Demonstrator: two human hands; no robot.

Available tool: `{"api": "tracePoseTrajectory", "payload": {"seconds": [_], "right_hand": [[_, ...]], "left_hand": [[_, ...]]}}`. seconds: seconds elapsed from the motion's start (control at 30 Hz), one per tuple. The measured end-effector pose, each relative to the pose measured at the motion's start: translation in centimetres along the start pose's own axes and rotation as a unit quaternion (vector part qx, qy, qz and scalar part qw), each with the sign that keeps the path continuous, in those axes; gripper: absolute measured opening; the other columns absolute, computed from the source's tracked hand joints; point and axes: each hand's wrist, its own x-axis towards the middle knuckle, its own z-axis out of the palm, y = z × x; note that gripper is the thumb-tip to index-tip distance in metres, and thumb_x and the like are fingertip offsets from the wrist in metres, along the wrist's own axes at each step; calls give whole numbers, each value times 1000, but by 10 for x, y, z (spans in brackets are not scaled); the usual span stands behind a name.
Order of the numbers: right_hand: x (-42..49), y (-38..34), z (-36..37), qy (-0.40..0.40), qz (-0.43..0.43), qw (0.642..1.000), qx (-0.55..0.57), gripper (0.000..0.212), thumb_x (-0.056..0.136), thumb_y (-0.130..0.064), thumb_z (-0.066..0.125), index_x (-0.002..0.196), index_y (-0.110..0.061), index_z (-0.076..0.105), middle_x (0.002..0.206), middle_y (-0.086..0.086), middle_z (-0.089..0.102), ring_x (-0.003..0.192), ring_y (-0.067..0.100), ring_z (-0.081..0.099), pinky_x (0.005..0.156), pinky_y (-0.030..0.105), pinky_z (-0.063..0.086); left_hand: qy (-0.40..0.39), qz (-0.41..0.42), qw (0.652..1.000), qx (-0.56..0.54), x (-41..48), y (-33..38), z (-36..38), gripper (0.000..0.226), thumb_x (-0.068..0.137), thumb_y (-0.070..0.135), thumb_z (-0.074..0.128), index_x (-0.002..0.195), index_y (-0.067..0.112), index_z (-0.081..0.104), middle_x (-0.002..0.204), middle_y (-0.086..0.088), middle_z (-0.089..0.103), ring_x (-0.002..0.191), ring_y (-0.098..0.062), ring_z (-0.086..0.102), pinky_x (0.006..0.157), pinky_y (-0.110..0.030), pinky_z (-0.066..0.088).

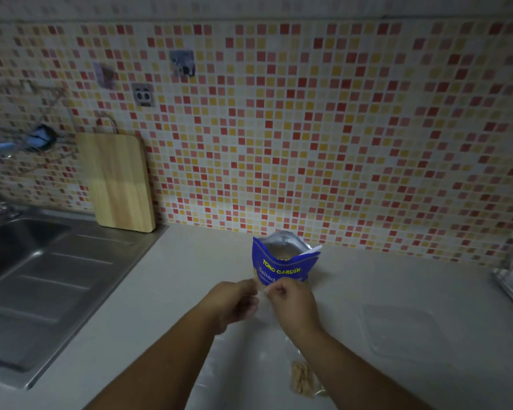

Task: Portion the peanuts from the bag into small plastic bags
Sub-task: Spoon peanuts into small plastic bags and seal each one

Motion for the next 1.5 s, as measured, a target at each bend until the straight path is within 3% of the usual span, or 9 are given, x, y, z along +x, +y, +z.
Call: {"api": "tracePoseTrajectory", "payload": {"seconds": [0.1, 0.23, 0.5, 0.9, 1.07, 1.13, 1.23, 1.33, 1.5], "right_hand": [[2, 1, 2, -6, 22, 1000, 13, 7, 79, -18, 72, 77, -11, 72, 64, -13, 55, 67, 6, 53, 59, 7, 37], [4, -1, 5, -46, 102, 985, 130, 10, 77, -18, 75, 72, -13, 68, 70, 0, 65, 78, 23, 64, 77, 35, 55], [5, -2, -7, -81, 17, 996, 38, 25, 81, -14, 69, 65, -26, 55, 64, -10, 58, 64, 3, 54, 58, 10, 39], [6, 3, -11, -84, -66, 993, -59, 10, 80, -13, 64, 73, -21, 63, 76, 1, 62, 75, 14, 57, 61, 19, 41], [7, 8, -14, -84, -85, 989, -92, 4, 79, -20, 67, 83, -17, 67, 85, -1, 51, 81, 14, 50, 66, 19, 41], [7, 7, -14, -81, -70, 992, -71, 4, 77, -19, 68, 80, -20, 67, 84, 0, 59, 80, 14, 55, 65, 15, 43], [9, 5, -13, -105, 3, 994, 36, 7, 75, -18, 71, 76, -24, 67, 78, -3, 70, 77, 12, 65, 74, 28, 55], [7, 0, -15, -128, 67, 981, 126, 11, 73, -26, 78, 75, -24, 68, 74, -3, 69, 72, 8, 63, 70, 20, 49], [8, -5, -19, -150, 111, 960, 211, 9, 76, -21, 77, 68, -18, 72, 74, 3, 71, 76, 13, 62, 82, 32, 51]], "left_hand": [[-3, 32, 998, -61, 3, 3, 6, 13, 88, 6, 59, 79, 0, 65, 58, -7, 66, 50, -12, 62, 52, -19, 55], [-18, 35, 995, -91, -1, 8, 4, 11, 89, 2, 57, 81, 0, 64, 60, -9, 69, 52, -11, 65, 54, -18, 57], [-8, 9, 997, -78, -4, 11, 8, 12, 86, 10, 62, 78, 2, 65, 56, -7, 66, 46, -12, 62, 53, -20, 56], [24, -2, 999, -40, -5, 12, 15, 14, 84, 5, 58, 72, 0, 64, 52, -7, 65, 44, -13, 62, 55, -22, 55], [25, -2, 999, -37, -5, 11, 16, 12, 87, 4, 58, 78, -1, 64, 53, -8, 66, 44, -13, 61, 51, -22, 55], [26, -4, 999, -35, -4, 12, 18, 12, 88, 3, 57, 80, -2, 64, 53, -8, 67, 44, -12, 61, 49, -20, 54], [28, 11, 999, -24, -4, 13, 19, 15, 87, 4, 59, 75, 0, 65, 49, -5, 64, 40, -9, 57, 47, -18, 52], [23, 41, 999, -10, -7, 15, 20, 14, 86, 6, 61, 74, 1, 66, 55, -7, 63, 45, -10, 56, 49, -18, 51], [-6, 73, 997, 19, -8, 16, 14, 15, 86, 12, 65, 75, 2, 67, 57, -5, 67, 48, -10, 59, 51, -18, 52]]}}
